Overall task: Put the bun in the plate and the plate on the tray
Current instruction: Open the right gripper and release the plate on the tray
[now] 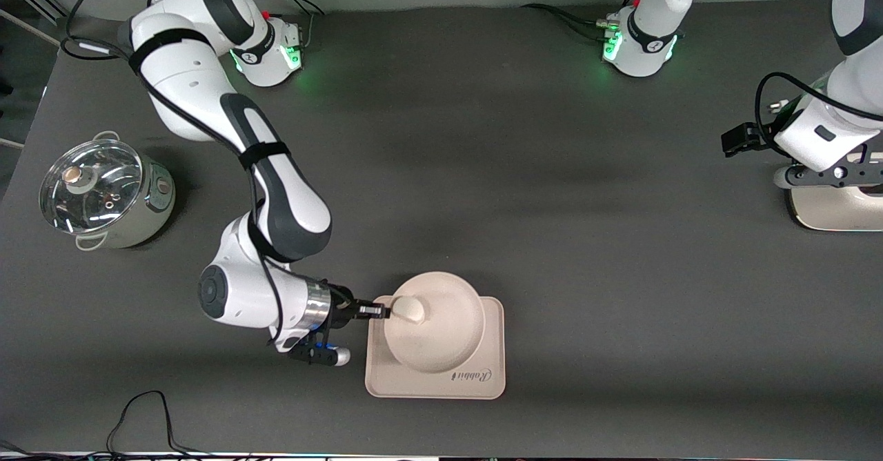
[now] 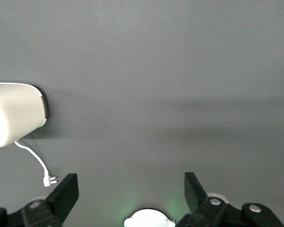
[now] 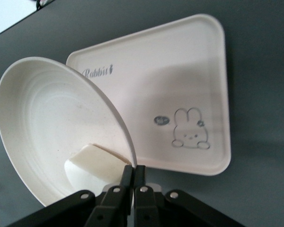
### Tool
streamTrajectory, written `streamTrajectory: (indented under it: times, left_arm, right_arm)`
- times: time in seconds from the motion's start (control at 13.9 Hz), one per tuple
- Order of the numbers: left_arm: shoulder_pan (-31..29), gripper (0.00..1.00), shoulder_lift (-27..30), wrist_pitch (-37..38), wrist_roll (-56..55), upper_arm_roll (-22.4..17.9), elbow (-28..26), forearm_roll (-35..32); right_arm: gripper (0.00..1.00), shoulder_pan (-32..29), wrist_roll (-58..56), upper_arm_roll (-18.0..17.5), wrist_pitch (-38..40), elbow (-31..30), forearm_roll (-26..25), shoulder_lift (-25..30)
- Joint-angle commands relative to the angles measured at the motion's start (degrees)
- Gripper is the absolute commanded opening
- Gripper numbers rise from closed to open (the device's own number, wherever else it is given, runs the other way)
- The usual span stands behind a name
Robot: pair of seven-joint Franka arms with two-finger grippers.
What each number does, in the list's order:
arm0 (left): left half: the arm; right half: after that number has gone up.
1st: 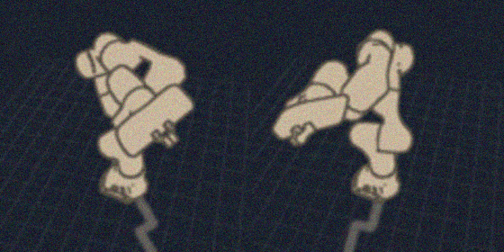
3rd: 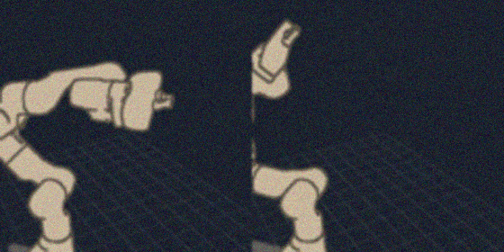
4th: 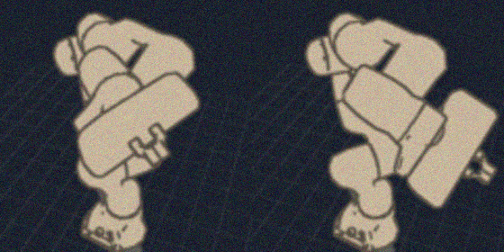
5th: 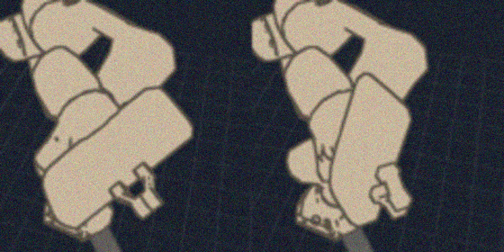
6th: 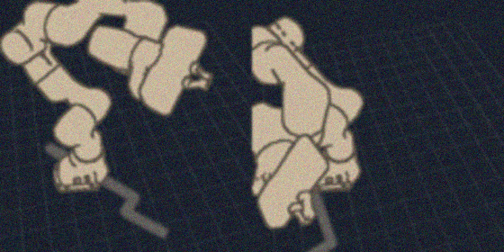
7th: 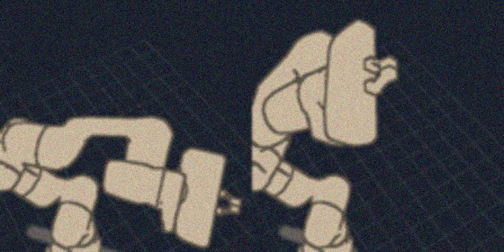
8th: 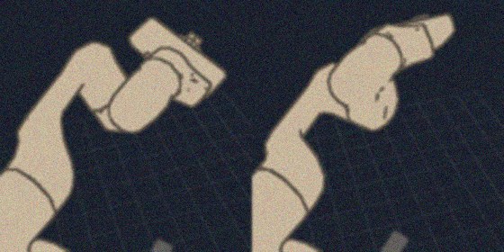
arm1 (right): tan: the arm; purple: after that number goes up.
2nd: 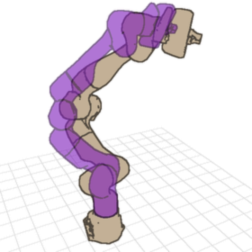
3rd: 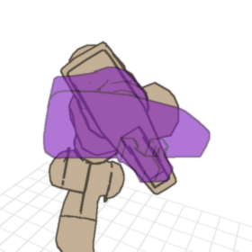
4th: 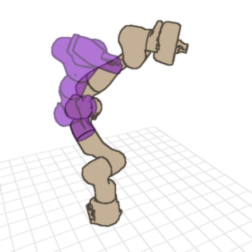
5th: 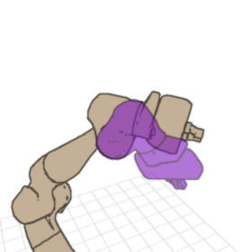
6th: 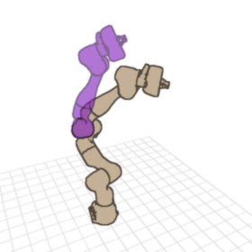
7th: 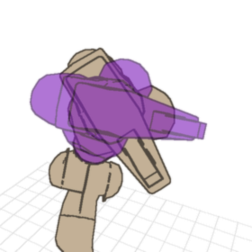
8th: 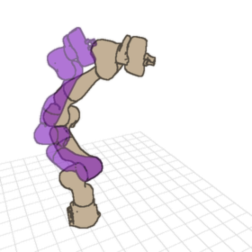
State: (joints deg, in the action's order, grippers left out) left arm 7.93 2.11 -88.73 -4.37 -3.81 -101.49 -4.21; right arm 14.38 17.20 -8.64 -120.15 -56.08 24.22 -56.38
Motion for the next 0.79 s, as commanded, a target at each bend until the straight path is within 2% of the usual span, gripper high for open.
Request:
streamTrajectory:
  times: [0.0,0.22,0.5,0.72]
  left_arm:
    - [0.6,1.0,-0.08,0.4,-0.03,-0.23,0.06,-0.89]
    - [0.51,1.0,-0.61,-0.04,-0.03,-0.23,-0.11,-0.89]
    - [0.6,1.0,-0.7,0.05,-0.03,-0.23,-0.11,-0.8]
    - [0.6,1.0,-0.7,0.05,-0.03,-0.23,-0.11,-0.89]
  right_arm:
    - [0.0,-0.05,0.2,-0.41,-3.67,4.31,-1.28,-5.57]
    - [0.0,0.04,0.81,-1.11,-8.07,4.31,-1.11,-9.18]
    - [0.0,0.04,0.64,-1.11,-8.26,4.13,-0.93,-9.45]
    - [0.19,0.12,0.38,-1.11,-8.26,3.87,-0.93,-9.54]
